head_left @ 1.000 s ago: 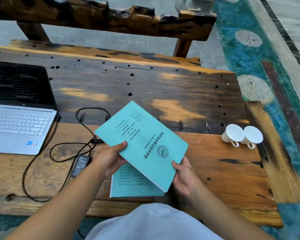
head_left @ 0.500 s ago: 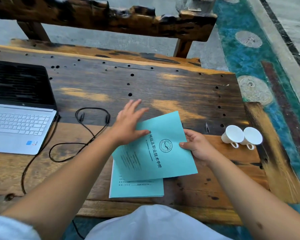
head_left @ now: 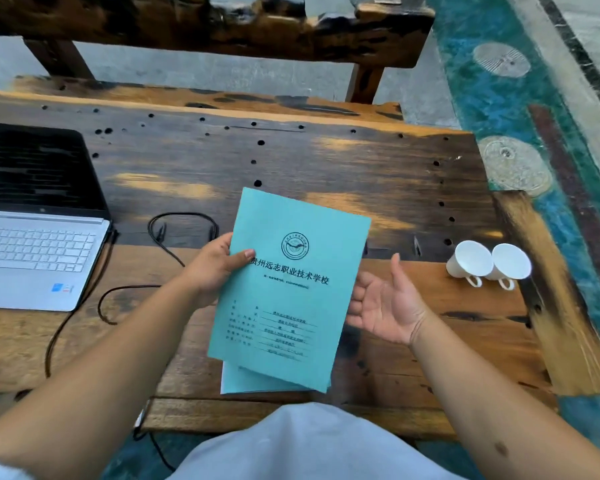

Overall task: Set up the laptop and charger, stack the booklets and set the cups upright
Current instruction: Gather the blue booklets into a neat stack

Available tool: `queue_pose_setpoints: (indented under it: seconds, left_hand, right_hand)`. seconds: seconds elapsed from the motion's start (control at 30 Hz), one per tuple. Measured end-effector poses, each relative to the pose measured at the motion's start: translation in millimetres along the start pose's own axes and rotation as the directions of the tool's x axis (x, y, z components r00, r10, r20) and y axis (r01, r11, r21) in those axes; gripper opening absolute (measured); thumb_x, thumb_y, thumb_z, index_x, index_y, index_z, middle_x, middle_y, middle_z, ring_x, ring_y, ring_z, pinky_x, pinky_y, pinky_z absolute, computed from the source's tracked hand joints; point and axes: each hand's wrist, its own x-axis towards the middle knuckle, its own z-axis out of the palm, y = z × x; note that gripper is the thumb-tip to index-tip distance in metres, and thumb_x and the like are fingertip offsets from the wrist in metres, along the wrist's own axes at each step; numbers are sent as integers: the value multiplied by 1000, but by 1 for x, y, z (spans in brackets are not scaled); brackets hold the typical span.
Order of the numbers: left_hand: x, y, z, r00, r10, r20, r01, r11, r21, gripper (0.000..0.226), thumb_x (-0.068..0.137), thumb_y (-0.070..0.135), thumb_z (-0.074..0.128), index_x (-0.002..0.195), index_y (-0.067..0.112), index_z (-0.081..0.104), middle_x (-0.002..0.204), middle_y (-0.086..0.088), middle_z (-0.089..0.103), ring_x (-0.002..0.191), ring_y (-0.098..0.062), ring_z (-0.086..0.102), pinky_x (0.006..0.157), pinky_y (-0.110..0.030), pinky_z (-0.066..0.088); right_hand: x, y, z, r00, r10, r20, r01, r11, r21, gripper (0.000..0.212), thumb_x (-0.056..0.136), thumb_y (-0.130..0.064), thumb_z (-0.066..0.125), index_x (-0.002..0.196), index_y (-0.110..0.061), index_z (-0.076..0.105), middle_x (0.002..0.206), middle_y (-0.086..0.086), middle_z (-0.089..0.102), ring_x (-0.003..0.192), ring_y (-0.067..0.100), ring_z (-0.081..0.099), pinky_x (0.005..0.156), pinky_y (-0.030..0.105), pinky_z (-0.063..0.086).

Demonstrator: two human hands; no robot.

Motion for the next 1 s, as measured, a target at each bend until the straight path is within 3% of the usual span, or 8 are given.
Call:
queue_pose_setpoints:
  seconds: [0.1,0.2,0.33,0.53,0.6,0.73,0.93,1.0]
  left_hand:
    - [3,-21,1,993,-73,-89,64,993,-96,25,98,4,53,122,7,57,115,-18,71,87,-28,73,69,-39,59]
    - [1,-44,-2,968,-176,-179,167,984,-64,22,95,-1,55,116,6,59,107,-15,74,82,-27,74,66,-39,60]
    - [-16,-83,-12,948,-262,-182,297,933,204,26,92,-2,61,108,18,61,104,-7,74,79,-19,75,61,-36,60]
    - [-16,-108,-22,912,-140,-384,319,833,453,30,87,11,71,112,23,59,102,1,69,85,-19,70,68,-35,60]
    - [-12,-109,-22,902,-112,-418,333,796,505,30,88,17,71,111,24,54,99,3,67,81,-15,68,57,-27,54]
    - [-2,-109,-23,897,-59,-437,319,772,549,27,91,17,65,112,29,54,94,9,66,71,-2,64,43,-13,43]
    - [-2,-118,-33,885,-41,-464,343,731,590,21,88,20,69,104,27,57,85,5,65,76,-9,65,54,-26,50]
    - [-3,-124,-37,878,-69,-473,371,723,582,14,87,22,71,97,22,61,82,3,64,76,-12,65,55,-27,50]
  right_hand:
    - [23,28,15,987,-77,-139,29,947,-319,38,92,-19,62,129,-11,55,126,15,67,103,27,69,85,43,57]
    - [42,49,19,921,-198,-335,28,892,-452,35,90,11,55,109,-17,60,114,12,72,89,22,72,75,38,60]
    - [55,69,6,892,-160,-422,-51,893,-447,32,90,9,56,105,-19,62,103,6,75,88,26,74,74,42,59]
    - [82,89,-3,865,-107,-490,-162,865,-475,28,89,4,59,106,-18,64,107,7,75,90,27,74,76,43,59]
    - [90,97,-5,841,-112,-529,-192,853,-486,26,90,3,60,109,-16,63,112,9,73,94,27,72,82,45,59]
    - [95,104,-11,804,-182,-565,-324,663,-675,23,89,-8,65,111,-15,63,118,5,70,104,24,66,92,44,54]
    - [89,106,-14,789,-317,-527,-362,453,-815,29,90,-18,66,118,-18,59,104,-10,63,79,5,56,53,8,37]
    - [87,108,-14,764,-358,-536,-374,431,-821,29,91,-19,66,119,-18,58,100,-11,61,81,9,57,53,12,38]
